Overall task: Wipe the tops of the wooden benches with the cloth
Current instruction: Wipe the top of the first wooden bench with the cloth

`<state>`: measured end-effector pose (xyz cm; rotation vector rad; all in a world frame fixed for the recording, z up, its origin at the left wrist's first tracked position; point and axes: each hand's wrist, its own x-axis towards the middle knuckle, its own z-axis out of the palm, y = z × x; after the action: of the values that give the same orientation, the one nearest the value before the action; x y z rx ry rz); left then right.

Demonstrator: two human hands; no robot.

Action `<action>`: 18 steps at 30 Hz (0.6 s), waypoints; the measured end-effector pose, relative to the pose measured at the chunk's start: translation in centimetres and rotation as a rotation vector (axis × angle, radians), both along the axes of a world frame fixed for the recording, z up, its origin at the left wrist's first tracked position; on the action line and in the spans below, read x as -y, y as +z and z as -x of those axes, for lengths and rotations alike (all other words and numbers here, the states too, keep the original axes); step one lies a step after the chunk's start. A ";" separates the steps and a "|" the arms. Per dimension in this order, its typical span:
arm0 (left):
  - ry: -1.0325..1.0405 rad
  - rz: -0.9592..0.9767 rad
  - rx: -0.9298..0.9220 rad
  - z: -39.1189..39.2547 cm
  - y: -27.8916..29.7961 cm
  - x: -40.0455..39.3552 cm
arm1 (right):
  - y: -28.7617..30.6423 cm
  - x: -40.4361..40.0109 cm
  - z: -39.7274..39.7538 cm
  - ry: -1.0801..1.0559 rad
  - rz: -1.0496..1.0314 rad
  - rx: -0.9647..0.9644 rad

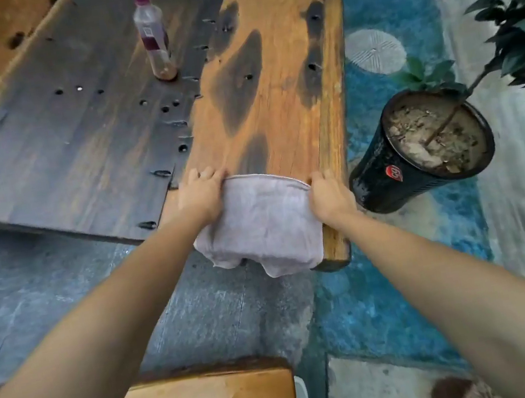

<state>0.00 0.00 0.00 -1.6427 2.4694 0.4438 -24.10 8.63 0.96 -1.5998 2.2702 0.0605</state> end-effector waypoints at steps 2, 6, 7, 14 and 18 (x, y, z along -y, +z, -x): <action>0.028 0.035 0.016 0.0 0.6 -0.2 | 0.2 -0.6 -0.4 -0.040 0.041 -0.011; -0.003 0.090 0.036 -1.7 1.9 -2.5 | 0.5 -3.6 -1.4 -0.006 0.074 0.025; -0.009 0.099 0.004 -2.3 2.1 -3.0 | 0.6 -4.0 -1.3 -0.007 0.096 0.032; 0.116 -0.150 -0.325 -8.2 3.7 -10.7 | 2.4 -9.4 -2.9 -0.090 0.166 0.373; 0.146 -0.155 -0.356 -10.4 4.3 -17.0 | 2.9 -14.9 -4.7 -0.124 0.088 0.475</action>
<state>10.42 17.05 4.28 -1.8186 2.4746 0.9995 -19.45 23.57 3.83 -1.3333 2.0091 -0.4123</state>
